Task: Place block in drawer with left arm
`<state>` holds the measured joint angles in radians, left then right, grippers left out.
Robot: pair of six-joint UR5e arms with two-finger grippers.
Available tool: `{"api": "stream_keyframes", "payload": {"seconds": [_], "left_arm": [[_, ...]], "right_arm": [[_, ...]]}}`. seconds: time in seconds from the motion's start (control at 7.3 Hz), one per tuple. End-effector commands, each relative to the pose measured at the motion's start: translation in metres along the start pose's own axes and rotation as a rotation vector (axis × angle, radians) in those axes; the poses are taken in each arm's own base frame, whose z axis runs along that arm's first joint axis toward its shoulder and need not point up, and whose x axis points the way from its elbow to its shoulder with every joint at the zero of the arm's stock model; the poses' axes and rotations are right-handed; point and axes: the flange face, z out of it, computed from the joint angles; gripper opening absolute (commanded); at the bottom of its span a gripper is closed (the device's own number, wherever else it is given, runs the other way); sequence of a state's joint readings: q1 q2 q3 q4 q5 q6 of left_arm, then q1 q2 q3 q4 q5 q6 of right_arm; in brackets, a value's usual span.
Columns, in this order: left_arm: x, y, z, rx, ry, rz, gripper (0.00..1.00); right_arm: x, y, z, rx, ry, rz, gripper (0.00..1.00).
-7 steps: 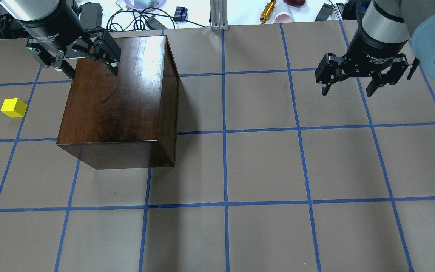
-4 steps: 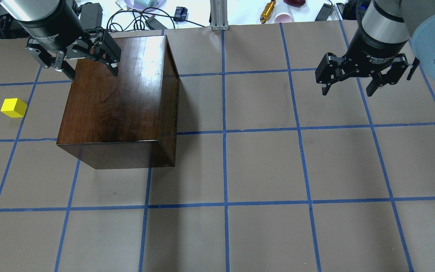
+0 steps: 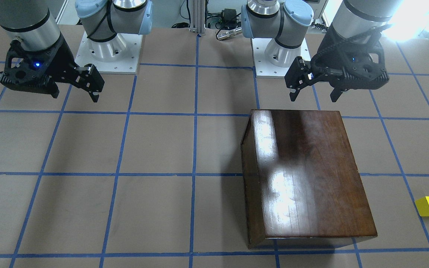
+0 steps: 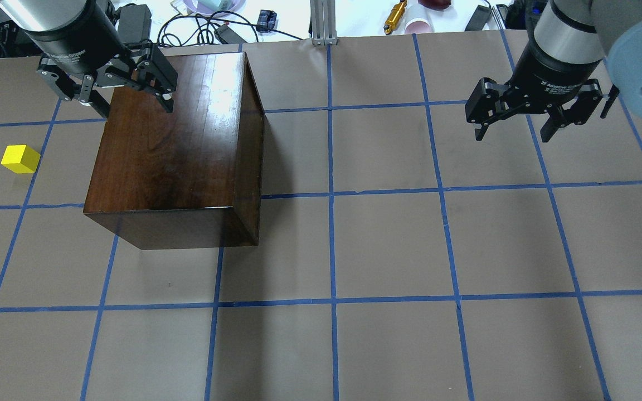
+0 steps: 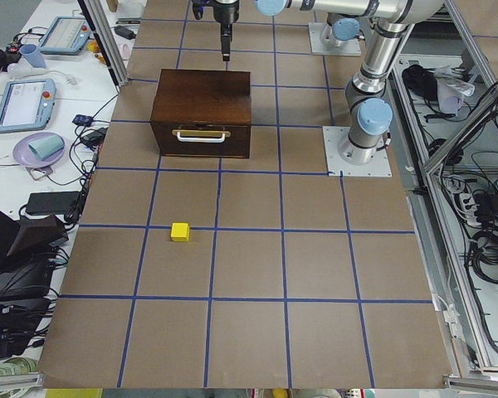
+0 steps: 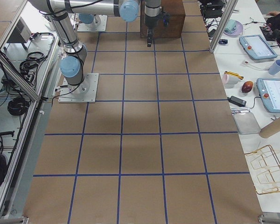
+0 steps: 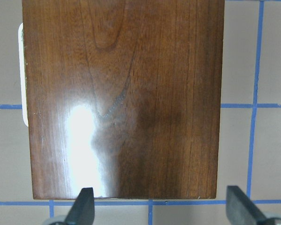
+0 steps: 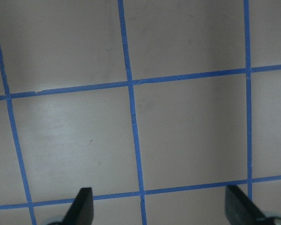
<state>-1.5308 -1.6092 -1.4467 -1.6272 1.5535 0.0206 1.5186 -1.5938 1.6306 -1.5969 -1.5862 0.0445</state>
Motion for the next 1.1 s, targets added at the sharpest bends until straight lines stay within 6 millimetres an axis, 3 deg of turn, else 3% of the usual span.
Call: {"api": "stream_keyframes", "payload": {"seconds": [0.0,0.41,0.69,0.96], "left_arm": [[-0.018,-0.008,0.005,-0.01,0.004,-0.011,1.0],[-0.092,-0.024,0.015,-0.021,0.014,-0.036,1.0],[-0.152,-0.039,0.034,-0.05,0.023,-0.019,1.0],[-0.223,-0.054,0.045,-0.016,0.111,-0.048,1.0]], "right_arm": [[0.0,0.0,0.0,0.0,0.0,0.0,1.0],[0.0,0.0,0.0,0.0,0.0,0.0,1.0],[0.0,0.0,0.0,0.0,0.001,0.0,1.0],[0.0,0.0,0.0,0.0,0.001,0.0,1.0]]}}
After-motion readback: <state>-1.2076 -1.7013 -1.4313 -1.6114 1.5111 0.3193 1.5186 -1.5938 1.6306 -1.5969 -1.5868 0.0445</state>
